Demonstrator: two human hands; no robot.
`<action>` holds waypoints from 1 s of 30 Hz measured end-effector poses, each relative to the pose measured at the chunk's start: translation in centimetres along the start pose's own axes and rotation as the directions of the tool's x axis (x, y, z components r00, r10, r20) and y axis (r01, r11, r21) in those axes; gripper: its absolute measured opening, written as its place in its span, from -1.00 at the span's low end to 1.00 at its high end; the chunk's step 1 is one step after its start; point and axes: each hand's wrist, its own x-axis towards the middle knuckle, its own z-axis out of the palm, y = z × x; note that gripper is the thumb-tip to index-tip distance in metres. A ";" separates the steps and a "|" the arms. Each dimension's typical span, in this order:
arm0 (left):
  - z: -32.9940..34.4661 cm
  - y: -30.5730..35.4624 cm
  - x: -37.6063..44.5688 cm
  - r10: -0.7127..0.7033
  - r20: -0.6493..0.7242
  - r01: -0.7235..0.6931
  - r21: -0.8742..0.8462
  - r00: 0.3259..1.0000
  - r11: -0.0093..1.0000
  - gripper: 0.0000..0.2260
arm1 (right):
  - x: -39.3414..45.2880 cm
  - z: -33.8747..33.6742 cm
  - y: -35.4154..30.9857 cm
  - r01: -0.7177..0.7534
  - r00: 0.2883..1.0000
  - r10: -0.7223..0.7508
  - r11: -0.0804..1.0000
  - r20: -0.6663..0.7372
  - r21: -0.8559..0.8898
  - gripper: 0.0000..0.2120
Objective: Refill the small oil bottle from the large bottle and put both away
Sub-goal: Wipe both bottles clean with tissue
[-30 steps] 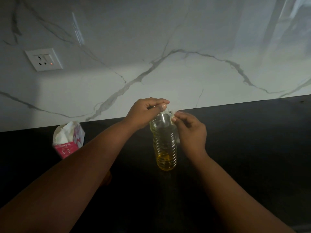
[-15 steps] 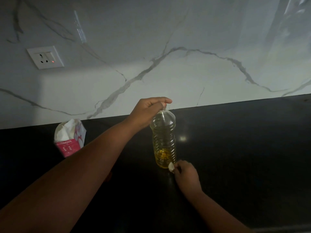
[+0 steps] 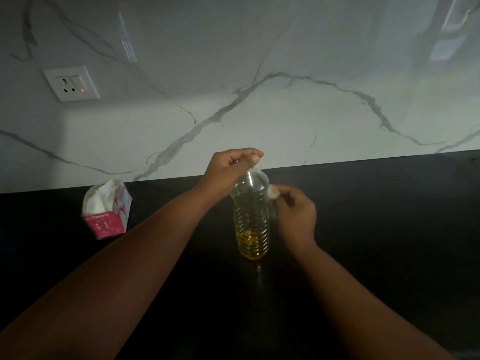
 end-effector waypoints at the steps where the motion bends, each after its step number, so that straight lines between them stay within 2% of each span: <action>1: 0.0 -0.1 0.0 0.005 0.001 -0.005 -0.005 1.000 1.000 -0.83 | 0.9 0.2 -1.0 0.028 1.000 -0.028 1.000 -0.006 0.009 -0.84; 3: 0.2 -0.1 0.0 0.007 0.010 -0.007 -0.016 1.000 1.000 -0.82 | 2.4 0.5 -2.6 0.107 0.994 -0.107 0.994 0.008 -0.010 -0.85; 8: 0.2 0.0 0.1 0.011 0.026 -0.009 -0.061 1.000 0.998 -0.79 | 3.1 1.1 -3.3 0.357 0.929 -0.315 0.902 0.194 -0.243 -0.83; 11: 0.3 0.1 0.0 0.016 0.039 -0.013 -0.066 0.999 0.998 -0.77 | 2.4 0.8 -2.3 0.383 0.923 -0.359 0.893 0.140 -0.238 -0.91; 13: 0.3 0.0 0.0 0.005 0.032 -0.003 -0.064 0.999 0.998 -0.77 | 1.8 0.4 -1.5 0.292 0.956 -0.282 0.939 0.078 -0.179 -0.95; 16: 0.2 -0.1 0.1 0.001 0.026 0.000 -0.040 1.000 0.999 -0.79 | -0.2 0.0 0.8 0.004 0.999 -0.002 0.999 0.043 -0.039 -0.95; 19: 0.2 -0.2 0.1 0.010 0.020 -0.009 -0.040 1.000 0.999 -0.79 | -2.5 0.0 4.2 -0.215 0.975 0.217 0.976 0.043 -0.041 -0.92; 22: 0.5 -0.1 0.1 0.019 0.010 -0.018 -0.042 1.000 0.999 -0.78 | -3.4 -0.3 6.6 -0.403 0.912 0.409 0.908 0.032 -0.115 -0.84; 26: 0.7 -0.4 -0.1 0.023 -0.016 -0.023 -0.033 1.000 0.999 -0.76 | -4.5 -0.5 8.2 -0.478 0.863 0.501 0.851 0.063 -0.219 -0.80; 30: 0.9 -0.5 -0.1 0.025 -0.031 -0.026 -0.047 0.999 0.999 -0.75 | -3.8 0.0 8.3 -0.539 0.830 0.557 0.818 0.041 -0.198 -0.70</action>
